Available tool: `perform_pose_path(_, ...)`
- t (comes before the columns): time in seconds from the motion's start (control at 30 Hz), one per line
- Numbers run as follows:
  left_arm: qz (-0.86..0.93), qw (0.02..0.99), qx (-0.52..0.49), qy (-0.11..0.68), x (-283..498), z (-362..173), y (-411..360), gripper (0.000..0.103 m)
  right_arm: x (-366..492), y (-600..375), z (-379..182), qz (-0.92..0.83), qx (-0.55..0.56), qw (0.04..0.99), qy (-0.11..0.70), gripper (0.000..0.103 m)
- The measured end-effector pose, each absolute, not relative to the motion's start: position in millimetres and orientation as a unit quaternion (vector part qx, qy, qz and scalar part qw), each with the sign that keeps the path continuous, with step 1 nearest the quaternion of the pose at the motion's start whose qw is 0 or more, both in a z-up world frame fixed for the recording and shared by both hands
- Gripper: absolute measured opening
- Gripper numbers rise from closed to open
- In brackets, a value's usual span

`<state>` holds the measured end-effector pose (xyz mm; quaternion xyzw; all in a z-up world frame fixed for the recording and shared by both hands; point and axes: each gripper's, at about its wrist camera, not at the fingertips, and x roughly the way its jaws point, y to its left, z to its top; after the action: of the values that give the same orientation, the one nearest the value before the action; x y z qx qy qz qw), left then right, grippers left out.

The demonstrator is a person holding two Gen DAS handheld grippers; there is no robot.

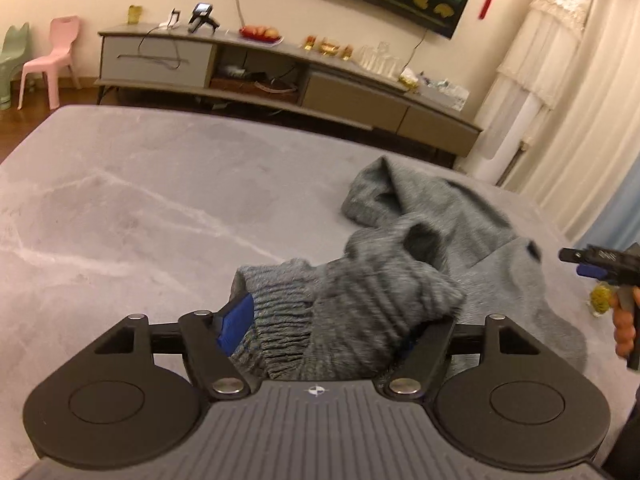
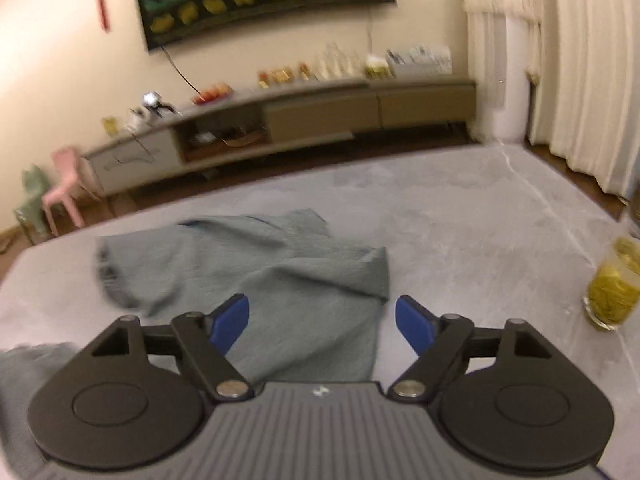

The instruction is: Fold clothes

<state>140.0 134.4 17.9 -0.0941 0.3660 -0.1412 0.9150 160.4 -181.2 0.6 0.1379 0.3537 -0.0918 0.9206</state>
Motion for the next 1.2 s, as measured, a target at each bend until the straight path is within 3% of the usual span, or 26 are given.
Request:
perform_pose_path(0.03, -0.138, 0.916, -0.089, 0.365, 142, 15, 132, 0.069, 174, -185, -3, -0.098, 0.136, 0.916, 0.365, 0.068)
perform_pose_path(0.07, -0.136, 0.917, -0.085, 0.365, 144, 12, 130, 0.057, 186, -190, -12, -0.093, 0.140, 0.910, 0.378, 0.030)
perform_pose_path(0.1, -0.136, 0.919, -0.079, 0.361, 145, 10, 128, 0.046, 196, -191, -20, -0.081, 0.142, 0.905, 0.392, 0.008)
perform_pose_path(0.13, -0.136, 0.919, -0.080, 0.361, 148, 9, 126, 0.028, 205, -191, -28, -0.069, 0.143, 0.900, 0.407, 0.001)
perform_pose_path(0.17, -0.135, 0.920, -0.090, 0.355, 150, 11, 128, 0.018, 210, -190, -29, -0.062, 0.144, 0.901, 0.406, 0.000)
perform_pose_path(0.23, -0.130, 0.926, -0.113, 0.336, 153, 19, 135, 0.011, 196, -188, -3, -0.045, 0.151, 0.921, 0.356, 0.000)
perform_pose_path(0.4, -0.124, 0.946, -0.180, 0.240, 133, 63, 175, 0.009, 159, -183, 61, -0.015, 0.151, 0.955, 0.255, 0.004)
perform_pose_path(0.43, -0.117, 0.949, -0.188, 0.223, 128, 69, 183, 0.009, 161, -184, 62, -0.026, 0.148, 0.954, 0.257, 0.020)
perform_pose_path(0.47, -0.111, 0.951, -0.196, 0.213, 123, 73, 191, 0.009, 165, -186, 62, -0.040, 0.146, 0.953, 0.264, 0.058)
perform_pose_path(0.5, -0.108, 0.951, -0.203, 0.206, 119, 74, 197, 0.009, 176, -190, 53, -0.054, 0.142, 0.947, 0.283, 0.077)
perform_pose_path(0.53, -0.105, 0.951, -0.211, 0.200, 115, 76, 204, 0.009, 188, -194, 41, -0.065, 0.139, 0.941, 0.301, 0.088)
perform_pose_path(0.67, -0.094, 0.952, -0.206, 0.204, 109, 74, 213, 0.009, 232, -189, -14, -0.082, 0.104, 0.917, 0.376, 0.084)
perform_pose_path(0.83, -0.085, 0.955, -0.203, 0.201, 106, 76, 217, 0.009, 248, -161, -43, -0.026, 0.118, 0.914, 0.388, 0.080)
perform_pose_path(0.9, -0.080, 0.956, -0.204, 0.194, 105, 78, 218, 0.009, 253, -150, -45, -0.015, 0.099, 0.914, 0.394, 0.065)
perform_pose_path(0.97, -0.075, 0.958, -0.204, 0.188, 104, 80, 220, 0.009, 258, -141, -46, -0.011, 0.073, 0.912, 0.404, 0.028)
perform_pose_path(1.03, -0.070, 0.959, -0.205, 0.181, 102, 83, 222, 0.009, 259, -139, -44, -0.011, 0.058, 0.914, 0.402, 0.014)
perform_pose_path(1.2, -0.058, 0.963, -0.207, 0.165, 100, 88, 227, 0.009, 232, -141, -4, -0.002, 0.080, 0.934, 0.348, 0.009)
